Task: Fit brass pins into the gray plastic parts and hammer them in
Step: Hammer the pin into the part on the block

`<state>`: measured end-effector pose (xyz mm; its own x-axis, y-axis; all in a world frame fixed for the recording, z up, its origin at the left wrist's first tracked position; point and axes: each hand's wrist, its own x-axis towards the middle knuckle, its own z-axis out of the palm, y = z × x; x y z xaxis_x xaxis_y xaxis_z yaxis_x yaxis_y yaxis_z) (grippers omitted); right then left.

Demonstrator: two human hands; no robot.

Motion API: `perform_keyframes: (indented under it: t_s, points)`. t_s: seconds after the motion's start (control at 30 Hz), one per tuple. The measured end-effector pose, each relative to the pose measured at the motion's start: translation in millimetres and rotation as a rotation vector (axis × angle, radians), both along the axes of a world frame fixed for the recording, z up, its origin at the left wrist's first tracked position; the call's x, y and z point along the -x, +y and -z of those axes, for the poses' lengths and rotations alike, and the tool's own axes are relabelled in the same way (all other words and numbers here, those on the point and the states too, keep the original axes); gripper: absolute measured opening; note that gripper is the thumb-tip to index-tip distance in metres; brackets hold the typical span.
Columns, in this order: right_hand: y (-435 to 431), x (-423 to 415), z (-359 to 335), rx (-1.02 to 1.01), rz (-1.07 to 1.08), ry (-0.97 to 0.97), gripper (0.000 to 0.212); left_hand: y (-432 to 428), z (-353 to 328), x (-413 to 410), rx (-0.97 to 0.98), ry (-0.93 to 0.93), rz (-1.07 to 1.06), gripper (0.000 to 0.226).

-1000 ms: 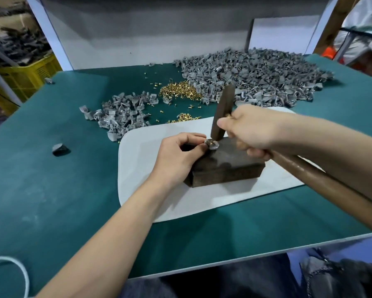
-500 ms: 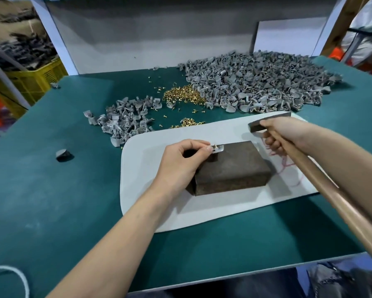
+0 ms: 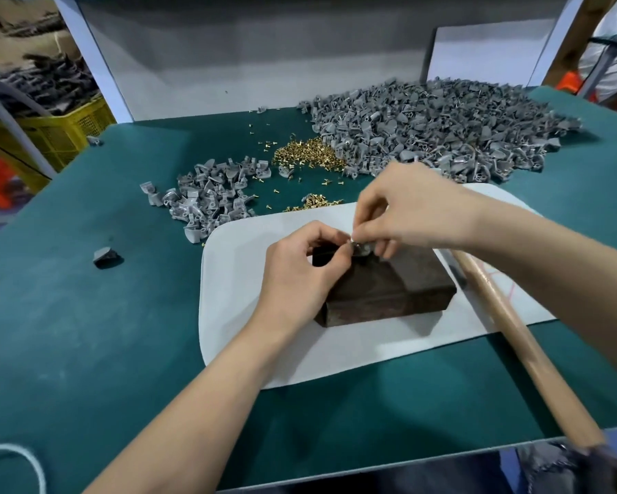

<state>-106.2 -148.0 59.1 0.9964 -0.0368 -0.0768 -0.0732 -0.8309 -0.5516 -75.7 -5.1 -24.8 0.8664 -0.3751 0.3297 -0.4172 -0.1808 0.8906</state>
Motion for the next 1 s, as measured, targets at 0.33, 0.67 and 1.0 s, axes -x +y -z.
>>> perform_keyframes:
  t_s: [0.33,0.67,1.0]
  points:
    - [18,0,-5,0.129,0.120,0.130,0.010,-1,-3,2,-0.051,-0.033,-0.030,0.005]
    - [36,-13,-15,0.137,0.253,0.228,0.023,1,-3,2,-0.109,-0.017,0.014,0.009]
    - [22,-6,-7,-0.015,0.235,0.186,0.009,0,-1,1,-0.022,0.080,0.063,0.018]
